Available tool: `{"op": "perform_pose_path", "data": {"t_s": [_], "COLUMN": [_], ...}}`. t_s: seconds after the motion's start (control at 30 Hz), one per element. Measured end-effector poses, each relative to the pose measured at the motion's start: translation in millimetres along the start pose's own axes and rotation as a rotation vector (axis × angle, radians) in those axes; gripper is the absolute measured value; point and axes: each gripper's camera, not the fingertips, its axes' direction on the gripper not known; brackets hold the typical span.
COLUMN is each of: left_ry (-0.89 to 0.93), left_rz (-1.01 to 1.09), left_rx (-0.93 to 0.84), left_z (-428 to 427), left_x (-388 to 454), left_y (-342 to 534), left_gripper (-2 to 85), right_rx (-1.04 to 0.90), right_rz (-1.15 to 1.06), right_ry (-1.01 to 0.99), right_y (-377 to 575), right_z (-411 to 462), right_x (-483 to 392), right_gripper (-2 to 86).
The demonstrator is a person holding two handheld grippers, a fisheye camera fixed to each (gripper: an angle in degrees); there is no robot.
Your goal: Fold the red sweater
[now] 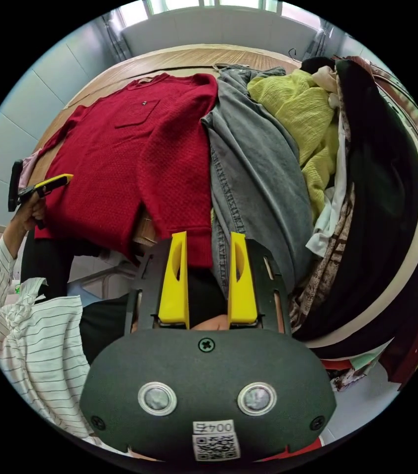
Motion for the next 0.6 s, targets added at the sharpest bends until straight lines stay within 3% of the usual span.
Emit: {"op": "perform_pose_path", "data": {"t_s": [0.1,0.27,0.43,0.6], "left_ry": [0.004,-0.019,-0.042,-0.08], "left_rz": [-0.011,-0.001,0.022,0.075], "left_rx": [0.003,0.001,0.0,0.0], "left_z": [-4,-12,-20,-34], "left_x": [5,17,30,47], "left_y": [4,8,13,14], "left_gripper": [0.1,0.2,0.4,1.8], "right_rx": [-0.002,-0.076,-0.059,0.004], "right_rz": [-0.004,-0.047,-0.144,-0.089], "right_ry": [-0.115,-0.007,0.163,-0.001], "right_y": [10,12,22,26], "right_z": [8,43,48,29], "right_x": [7,-4,-25,-2], "right_gripper": [11.0,8.7,1.0,-0.2]}}
